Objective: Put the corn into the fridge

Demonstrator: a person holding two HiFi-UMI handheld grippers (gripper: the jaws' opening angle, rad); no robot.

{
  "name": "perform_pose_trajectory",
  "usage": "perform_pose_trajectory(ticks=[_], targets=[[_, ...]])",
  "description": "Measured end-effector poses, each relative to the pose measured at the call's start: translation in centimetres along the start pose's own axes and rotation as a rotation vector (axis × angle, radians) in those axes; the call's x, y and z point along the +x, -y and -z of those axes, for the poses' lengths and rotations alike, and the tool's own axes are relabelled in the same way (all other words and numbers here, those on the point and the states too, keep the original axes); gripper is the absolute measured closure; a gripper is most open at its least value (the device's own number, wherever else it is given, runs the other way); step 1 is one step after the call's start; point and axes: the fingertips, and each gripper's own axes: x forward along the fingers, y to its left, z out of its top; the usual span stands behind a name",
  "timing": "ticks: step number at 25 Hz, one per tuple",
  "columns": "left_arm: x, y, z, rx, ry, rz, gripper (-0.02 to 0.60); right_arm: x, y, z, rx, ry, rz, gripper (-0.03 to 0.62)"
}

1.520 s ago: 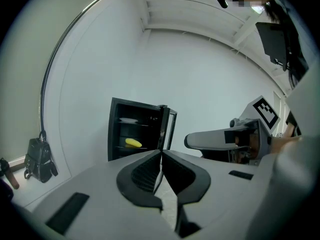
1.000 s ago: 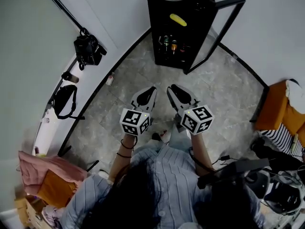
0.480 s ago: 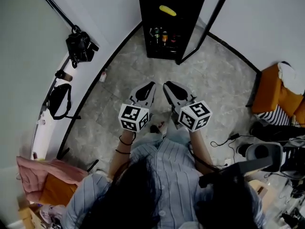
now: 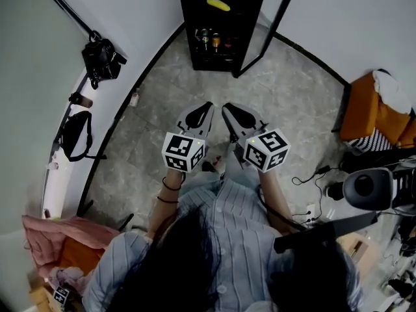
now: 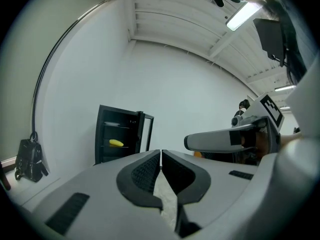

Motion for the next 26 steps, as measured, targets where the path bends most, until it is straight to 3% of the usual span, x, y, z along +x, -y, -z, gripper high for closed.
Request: perform_pose_trajectory(ticks=[20, 26], targets=[[1.0, -1.7, -1.0, -0.028, 0.006, -0.038, 0.562, 1.4, 0.8, -0.2, -0.035, -0.071, 0.002, 0.556], [0.6, -5.2, -2.0, -0.044, 0.048, -0.118, 0.563, 4.7, 0.7, -0.6, -0.071, -0.097, -0.053, 0.556]])
